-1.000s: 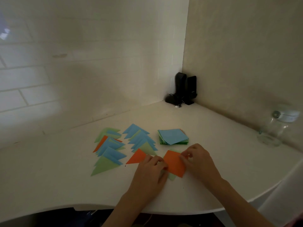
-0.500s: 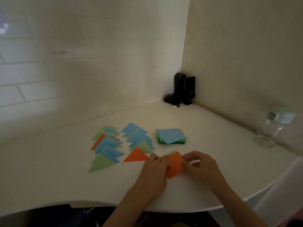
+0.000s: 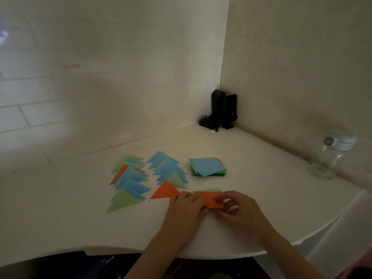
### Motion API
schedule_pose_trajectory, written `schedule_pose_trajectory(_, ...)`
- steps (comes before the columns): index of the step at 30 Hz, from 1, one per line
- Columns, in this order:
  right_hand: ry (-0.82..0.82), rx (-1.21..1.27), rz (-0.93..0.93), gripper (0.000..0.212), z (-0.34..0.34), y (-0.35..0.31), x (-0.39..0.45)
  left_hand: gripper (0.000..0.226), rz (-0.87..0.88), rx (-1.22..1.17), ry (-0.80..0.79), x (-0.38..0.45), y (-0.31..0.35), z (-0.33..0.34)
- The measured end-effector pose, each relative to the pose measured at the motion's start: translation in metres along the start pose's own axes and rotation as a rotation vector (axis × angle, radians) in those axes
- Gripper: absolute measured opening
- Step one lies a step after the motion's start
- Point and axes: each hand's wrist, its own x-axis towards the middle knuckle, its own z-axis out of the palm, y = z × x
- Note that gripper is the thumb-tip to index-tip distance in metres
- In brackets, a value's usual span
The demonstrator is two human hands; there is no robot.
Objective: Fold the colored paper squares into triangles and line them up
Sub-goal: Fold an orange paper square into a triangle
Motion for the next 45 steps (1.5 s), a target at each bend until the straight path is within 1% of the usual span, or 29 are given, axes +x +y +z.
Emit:
schedule_pose_trajectory(2, -0.014, -0.101, -0.055, 0.03, 0.003, 0.0, 0.004, 0.018, 0.012, -0.04, 0.016, -0.001, -0.004, -0.007)
schedule_pose_trajectory(5, -0.11, -0.217, 0.005, 0.027, 0.003, -0.004, 0.008, 0.013, -0.017, -0.121, -0.005, -0.007, -0.013, -0.01)
schedule_pose_trajectory(6, -0.116, -0.238, -0.001, 0.025, 0.004, -0.003, 0.009, 0.011, -0.046, -0.166, -0.013, -0.009, -0.018, -0.01)
schedule_pose_trajectory(9, -0.079, -0.212, -0.064, 0.014, 0.005, 0.002, 0.007, 0.009, -0.11, -0.283, 0.001, -0.015, -0.028, -0.004)
schedule_pose_trajectory(11, -0.045, -0.216, -0.068, 0.014, 0.007, 0.005, 0.007, 0.014, -0.139, -0.31, 0.012, -0.016, -0.028, -0.002)
schedule_pose_trajectory(14, -0.018, -0.25, -0.044, 0.017, 0.01, 0.006, 0.009, 0.023, -0.192, -0.288, 0.076, -0.014, -0.023, 0.002)
schedule_pose_trajectory(18, -0.019, -0.252, 0.049, 0.02, 0.012, 0.002, 0.018, 0.019, -0.312, -0.19, 0.157, -0.012, -0.018, 0.008)
schedule_pose_trajectory(23, -0.078, -0.454, 0.187, 0.029, 0.019, -0.006, 0.026, 0.03, -0.423, -0.024, 0.135, -0.005, -0.003, 0.009)
schedule_pose_trajectory(25, -0.081, -0.495, 0.209, 0.032, 0.021, -0.008, 0.027, 0.034, -0.447, 0.041, 0.121, -0.003, 0.001, 0.01)
schedule_pose_trajectory(28, -0.072, -0.469, 0.229, 0.032, 0.022, -0.007, 0.029, 0.028, -0.453, 0.061, 0.094, -0.001, -0.001, 0.013)
schedule_pose_trajectory(33, -0.13, -0.393, 0.286, 0.022, 0.013, -0.005, 0.036, 0.021, -0.452, -0.054, 0.081, -0.002, -0.008, 0.007)
schedule_pose_trajectory(37, -0.096, -0.291, 0.32, 0.02, 0.007, -0.001, 0.038, 0.018, -0.451, -0.157, 0.055, -0.005, -0.016, 0.0)
schedule_pose_trajectory(42, -0.086, -0.19, 0.266, 0.014, 0.002, 0.001, 0.034, 0.019, -0.448, -0.269, 0.039, -0.007, -0.022, -0.004)
schedule_pose_trajectory(45, -0.075, -0.134, 0.217, 0.015, 0.002, 0.004, 0.028, 0.02, -0.428, -0.265, 0.044, -0.011, -0.02, -0.008)
